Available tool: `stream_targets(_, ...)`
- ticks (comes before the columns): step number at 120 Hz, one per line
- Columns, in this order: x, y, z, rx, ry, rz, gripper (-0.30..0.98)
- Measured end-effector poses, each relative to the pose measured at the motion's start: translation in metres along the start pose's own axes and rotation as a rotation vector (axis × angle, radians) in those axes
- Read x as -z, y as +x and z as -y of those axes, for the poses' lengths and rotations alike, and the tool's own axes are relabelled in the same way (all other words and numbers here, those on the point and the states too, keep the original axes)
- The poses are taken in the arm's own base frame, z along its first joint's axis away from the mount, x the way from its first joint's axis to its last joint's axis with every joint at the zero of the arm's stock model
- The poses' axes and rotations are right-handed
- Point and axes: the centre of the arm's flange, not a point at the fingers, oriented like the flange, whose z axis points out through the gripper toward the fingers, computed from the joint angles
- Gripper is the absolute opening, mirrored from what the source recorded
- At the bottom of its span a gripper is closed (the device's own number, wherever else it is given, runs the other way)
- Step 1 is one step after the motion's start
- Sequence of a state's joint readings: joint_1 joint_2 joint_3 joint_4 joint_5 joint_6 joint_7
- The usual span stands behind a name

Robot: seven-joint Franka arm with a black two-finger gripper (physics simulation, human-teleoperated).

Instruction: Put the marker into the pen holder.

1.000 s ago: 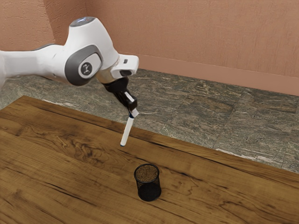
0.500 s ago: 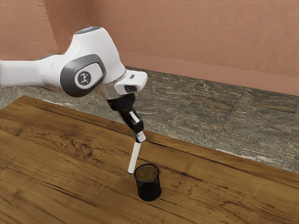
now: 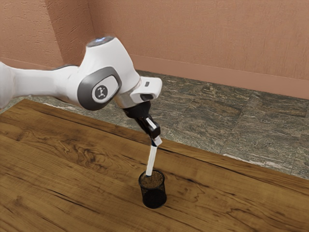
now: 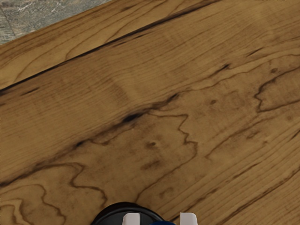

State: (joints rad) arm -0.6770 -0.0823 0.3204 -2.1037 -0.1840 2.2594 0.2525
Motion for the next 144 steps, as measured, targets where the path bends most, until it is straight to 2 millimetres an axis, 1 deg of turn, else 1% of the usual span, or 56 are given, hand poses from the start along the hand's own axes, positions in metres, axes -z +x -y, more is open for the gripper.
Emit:
stream_targets(25, -0.027, 0.003, 0.004, 0.011, 0.025, 0.013, -0.1)
stream_targets(48, -0.042, 0.004, 0.005, 0.018, 0.036, 0.023, -0.1)
stream_targets(66, -0.06, 0.003, 0.008, 0.024, 0.046, 0.044, -0.1)
stream_targets(73, -0.063, 0.002, 0.008, 0.026, 0.048, 0.047, -0.1)
stream_targets(95, -0.076, -0.015, 0.009, 0.038, 0.041, 0.078, -0.1)
stream_targets(97, -0.076, -0.016, 0.009, 0.039, 0.041, 0.079, -0.08)
stream_targets(107, -0.075, -0.016, 0.01, 0.041, 0.031, 0.076, 0.1)
stream_targets(117, -0.065, -0.012, 0.009, 0.031, 0.026, 0.056, 0.28)
stream_targets(124, -0.044, 0.002, 0.008, 0.007, 0.039, 0.02, 0.37)
stream_targets(131, -0.005, 0.033, 0.006, -0.031, 0.074, -0.029, 0.44)
stream_targets(138, 0.04, 0.062, 0.005, -0.059, 0.108, -0.063, 0.5)
stream_targets(141, 0.06, 0.072, 0.007, -0.063, 0.122, -0.069, 0.52)
stream_targets(144, 0.076, 0.078, 0.014, -0.059, 0.14, -0.066, 0.53)
